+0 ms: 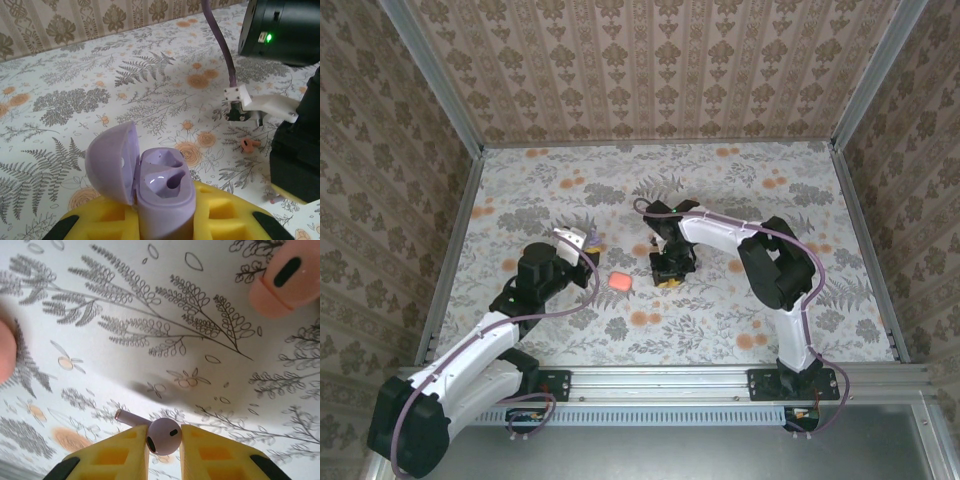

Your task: Insert wireless bluetooth earbuds into charging case

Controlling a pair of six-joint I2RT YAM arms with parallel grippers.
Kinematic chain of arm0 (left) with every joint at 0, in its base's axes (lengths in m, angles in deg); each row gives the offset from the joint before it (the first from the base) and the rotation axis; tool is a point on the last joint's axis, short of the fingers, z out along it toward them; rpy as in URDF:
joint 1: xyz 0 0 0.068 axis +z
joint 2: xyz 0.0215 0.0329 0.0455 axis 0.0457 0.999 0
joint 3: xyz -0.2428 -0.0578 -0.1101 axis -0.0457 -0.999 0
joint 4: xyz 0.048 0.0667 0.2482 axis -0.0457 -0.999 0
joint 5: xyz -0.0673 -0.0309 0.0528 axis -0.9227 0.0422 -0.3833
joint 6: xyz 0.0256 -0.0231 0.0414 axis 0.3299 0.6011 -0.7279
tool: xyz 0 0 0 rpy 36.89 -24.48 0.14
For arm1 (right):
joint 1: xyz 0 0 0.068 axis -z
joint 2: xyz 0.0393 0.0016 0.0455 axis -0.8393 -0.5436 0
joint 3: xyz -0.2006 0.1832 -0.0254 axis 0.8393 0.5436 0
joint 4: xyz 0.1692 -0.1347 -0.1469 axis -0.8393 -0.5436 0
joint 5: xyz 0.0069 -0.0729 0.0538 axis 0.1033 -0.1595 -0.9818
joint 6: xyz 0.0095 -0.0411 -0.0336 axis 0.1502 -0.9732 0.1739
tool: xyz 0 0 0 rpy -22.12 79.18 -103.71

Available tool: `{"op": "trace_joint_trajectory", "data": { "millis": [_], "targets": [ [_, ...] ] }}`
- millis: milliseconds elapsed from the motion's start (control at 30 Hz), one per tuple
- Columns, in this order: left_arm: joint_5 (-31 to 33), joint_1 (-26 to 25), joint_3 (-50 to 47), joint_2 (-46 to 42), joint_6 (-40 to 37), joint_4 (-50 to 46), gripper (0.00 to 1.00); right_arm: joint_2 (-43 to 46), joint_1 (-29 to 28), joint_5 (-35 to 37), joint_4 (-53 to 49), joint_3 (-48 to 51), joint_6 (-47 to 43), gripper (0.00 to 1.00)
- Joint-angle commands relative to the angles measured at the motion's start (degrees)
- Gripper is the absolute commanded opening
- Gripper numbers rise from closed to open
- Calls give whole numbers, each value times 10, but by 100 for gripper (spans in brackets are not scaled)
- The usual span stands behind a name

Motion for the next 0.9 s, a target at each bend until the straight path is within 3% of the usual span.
{"op": "trace_joint_trajectory", "data": {
  "millis": [0, 233, 467, 867],
  "targets": [
    [-1, 5, 20, -14, 5, -11, 15, -13, 8, 20, -76, -33, -138, 22],
    [1, 5, 21, -17, 4, -17, 15, -14, 14, 35, -136, -89, -244, 24],
    [2, 5, 22, -24, 5, -23, 15, -26, 13, 96, -172, -93, -332, 24],
    [2, 4, 25, -27, 6, -35, 15, -52, -16, 132, -138, -59, -382, 24]
  ]
}}
